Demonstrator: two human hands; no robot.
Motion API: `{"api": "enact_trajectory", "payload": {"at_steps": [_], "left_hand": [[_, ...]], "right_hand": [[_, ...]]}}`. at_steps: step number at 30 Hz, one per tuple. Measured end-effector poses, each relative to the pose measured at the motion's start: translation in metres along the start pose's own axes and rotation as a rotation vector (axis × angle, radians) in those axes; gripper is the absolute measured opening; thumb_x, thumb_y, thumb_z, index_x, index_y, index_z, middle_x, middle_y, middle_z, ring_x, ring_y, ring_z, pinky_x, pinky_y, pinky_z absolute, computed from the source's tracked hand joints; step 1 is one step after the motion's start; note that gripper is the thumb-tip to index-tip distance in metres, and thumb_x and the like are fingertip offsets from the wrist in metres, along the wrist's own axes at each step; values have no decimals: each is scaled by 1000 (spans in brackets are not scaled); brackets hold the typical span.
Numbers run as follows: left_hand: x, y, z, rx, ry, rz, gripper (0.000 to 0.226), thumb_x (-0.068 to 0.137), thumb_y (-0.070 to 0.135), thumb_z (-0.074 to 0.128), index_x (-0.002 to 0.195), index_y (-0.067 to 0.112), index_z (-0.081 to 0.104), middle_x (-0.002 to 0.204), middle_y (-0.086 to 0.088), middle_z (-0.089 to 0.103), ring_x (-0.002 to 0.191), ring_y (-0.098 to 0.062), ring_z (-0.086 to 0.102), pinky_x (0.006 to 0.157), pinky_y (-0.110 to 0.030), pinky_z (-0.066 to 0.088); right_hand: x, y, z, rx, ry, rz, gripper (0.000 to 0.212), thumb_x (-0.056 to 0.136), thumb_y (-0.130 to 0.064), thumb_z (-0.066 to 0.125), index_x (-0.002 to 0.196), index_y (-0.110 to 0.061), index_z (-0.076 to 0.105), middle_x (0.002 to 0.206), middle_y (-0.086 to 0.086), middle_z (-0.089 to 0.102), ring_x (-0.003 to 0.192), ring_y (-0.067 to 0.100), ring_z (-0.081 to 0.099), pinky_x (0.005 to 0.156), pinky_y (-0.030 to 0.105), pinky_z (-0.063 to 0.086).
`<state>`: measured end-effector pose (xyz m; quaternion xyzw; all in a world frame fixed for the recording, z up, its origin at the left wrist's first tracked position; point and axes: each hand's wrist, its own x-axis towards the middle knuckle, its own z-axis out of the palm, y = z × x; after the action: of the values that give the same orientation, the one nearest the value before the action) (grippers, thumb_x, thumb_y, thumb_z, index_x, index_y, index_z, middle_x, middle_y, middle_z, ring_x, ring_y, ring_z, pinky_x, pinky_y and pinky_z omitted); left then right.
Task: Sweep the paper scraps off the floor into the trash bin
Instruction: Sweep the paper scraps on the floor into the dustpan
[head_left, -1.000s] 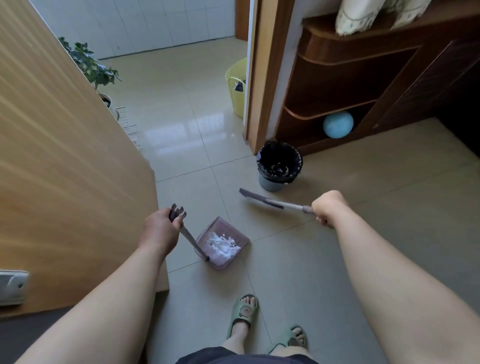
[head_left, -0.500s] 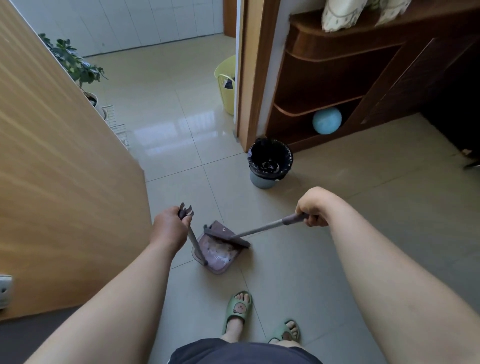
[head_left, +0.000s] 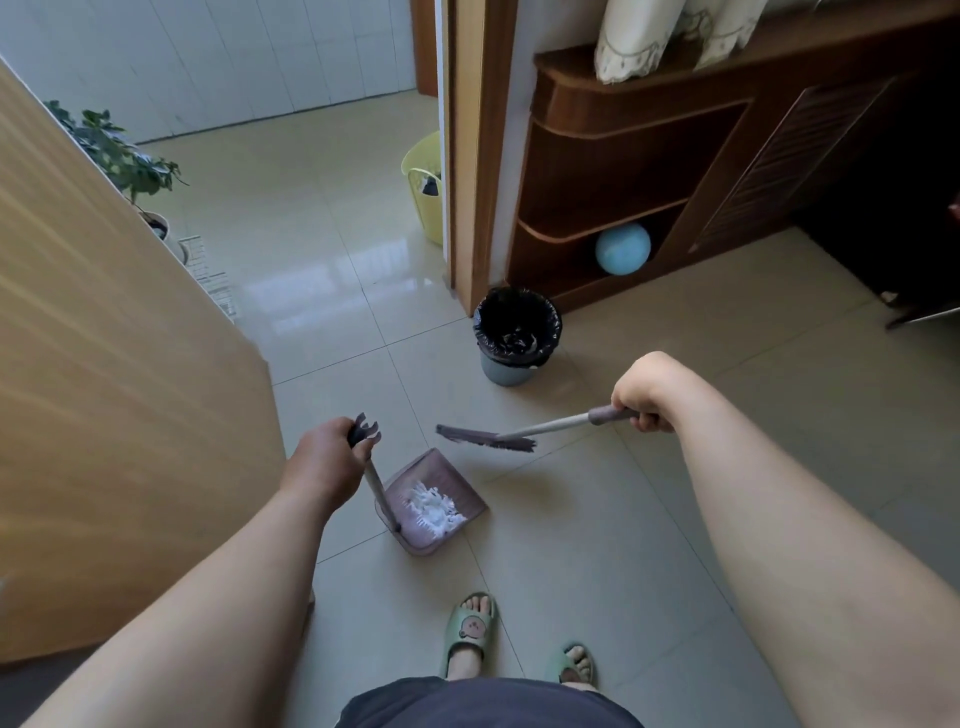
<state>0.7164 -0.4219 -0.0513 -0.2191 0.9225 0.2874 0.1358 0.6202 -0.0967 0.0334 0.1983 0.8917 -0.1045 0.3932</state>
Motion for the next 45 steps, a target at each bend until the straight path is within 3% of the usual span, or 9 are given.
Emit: {"api": "enact_trajectory", "payload": {"at_steps": [3,6,10,15,24,34,41,45], "left_hand": [[-1,-1,-6,47,-7,27,15,91,27,54,88,13,59,85,-6,62,80,-28,57,67,-33,45],[-3,-2,-8,57,-28,54,12,89,24,54,87,14,61,86,-6,65,81,-28,59,72,-35,49],[-11,-3,2,56,-92,84,12,89,21,54,88,12,62,88,-7,68,83,-28,61,77,-38,52],[-19,3,14,58,-85,117,12,90,19,54,85,11,61,87,-8,68,82,-28,60,75,-38,50],[-44,-4,27,117,-16,114,16,92,21,54,92,7,61,91,-13,66,86,-32,58,75,-37,49],[-71,-33,21,26,101,-17,18,91,19,51,91,8,65,96,-12,65,83,-29,54,69,-32,40],[-53,-26,-9,138,169,-55,19,87,22,51,89,11,67,94,-12,63,86,-32,55,72,-32,43],[-43,-25,-15,180,128,-17,18,87,24,53,86,9,63,88,-13,62,82,-33,55,68,-33,42]], "right_hand": [[8,18,14,106,-47,57,27,87,-18,66,71,-7,46,57,9,46,46,16,35,47,23,26],[16,37,38,127,-155,135,27,94,-17,57,73,-8,43,56,7,40,40,14,27,40,19,21],[11,52,75,279,-339,244,7,96,-14,46,91,-12,50,44,3,37,31,11,21,33,14,14],[-7,61,103,516,-421,276,28,94,-12,40,70,-11,55,44,3,40,28,7,23,33,12,15],[-27,108,88,781,-408,250,22,96,-17,41,85,-6,56,45,3,44,22,4,26,25,9,21],[-42,136,104,765,-244,169,23,98,-17,40,81,-9,53,56,5,43,21,5,25,27,7,21],[-26,121,95,758,-111,201,21,96,-15,41,81,-11,54,56,6,42,20,7,25,30,6,22],[-17,101,107,717,-92,222,17,94,-17,53,78,-12,54,54,6,42,19,8,26,32,6,24]]}}
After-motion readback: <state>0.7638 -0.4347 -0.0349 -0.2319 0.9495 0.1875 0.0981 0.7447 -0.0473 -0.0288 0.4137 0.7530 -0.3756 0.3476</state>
